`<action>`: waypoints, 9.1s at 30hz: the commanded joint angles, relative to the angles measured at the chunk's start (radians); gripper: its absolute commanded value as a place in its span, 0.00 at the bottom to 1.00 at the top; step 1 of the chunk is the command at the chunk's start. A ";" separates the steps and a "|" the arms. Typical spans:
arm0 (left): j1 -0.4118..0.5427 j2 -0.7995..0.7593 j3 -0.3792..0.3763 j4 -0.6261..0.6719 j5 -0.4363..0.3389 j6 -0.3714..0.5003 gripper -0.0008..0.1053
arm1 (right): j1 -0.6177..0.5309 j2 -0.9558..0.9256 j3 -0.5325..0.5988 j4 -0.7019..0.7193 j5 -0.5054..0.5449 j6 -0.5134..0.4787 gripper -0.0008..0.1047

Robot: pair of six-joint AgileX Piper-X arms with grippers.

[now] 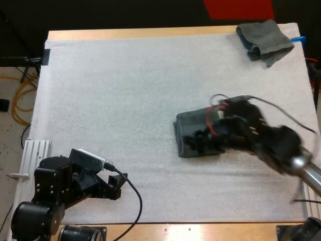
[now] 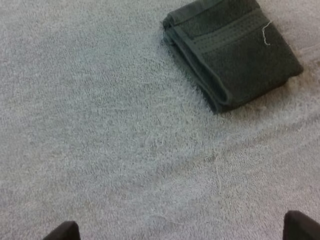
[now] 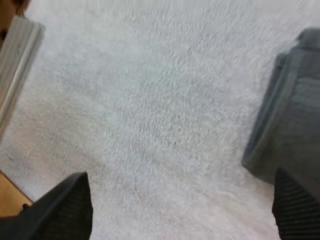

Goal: Pick towel from pile fold and stack

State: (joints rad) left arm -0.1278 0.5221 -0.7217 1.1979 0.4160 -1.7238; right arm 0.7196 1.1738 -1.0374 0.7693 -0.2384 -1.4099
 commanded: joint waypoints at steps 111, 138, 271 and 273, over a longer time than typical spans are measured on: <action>-0.112 1.218 -0.488 -0.121 -0.477 0.066 0.01 | 0.002 -0.609 -0.004 0.439 0.143 -0.052 0.69; 0.324 1.216 -0.488 -0.062 -0.561 0.182 0.19 | 0.002 -0.609 -0.004 0.401 0.100 -0.052 0.69; 0.128 -0.674 0.190 -0.163 -0.352 0.107 0.40 | -0.727 -1.225 0.473 0.229 0.045 -0.456 0.69; 0.128 -0.674 0.210 -0.184 -0.352 0.084 0.40 | -0.727 -1.225 0.489 0.232 0.045 -0.456 0.69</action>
State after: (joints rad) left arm 0.0000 -0.0143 -0.5087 1.0427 0.0579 -1.6208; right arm -0.0066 -0.0140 -0.5496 1.0116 -0.1842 -1.8505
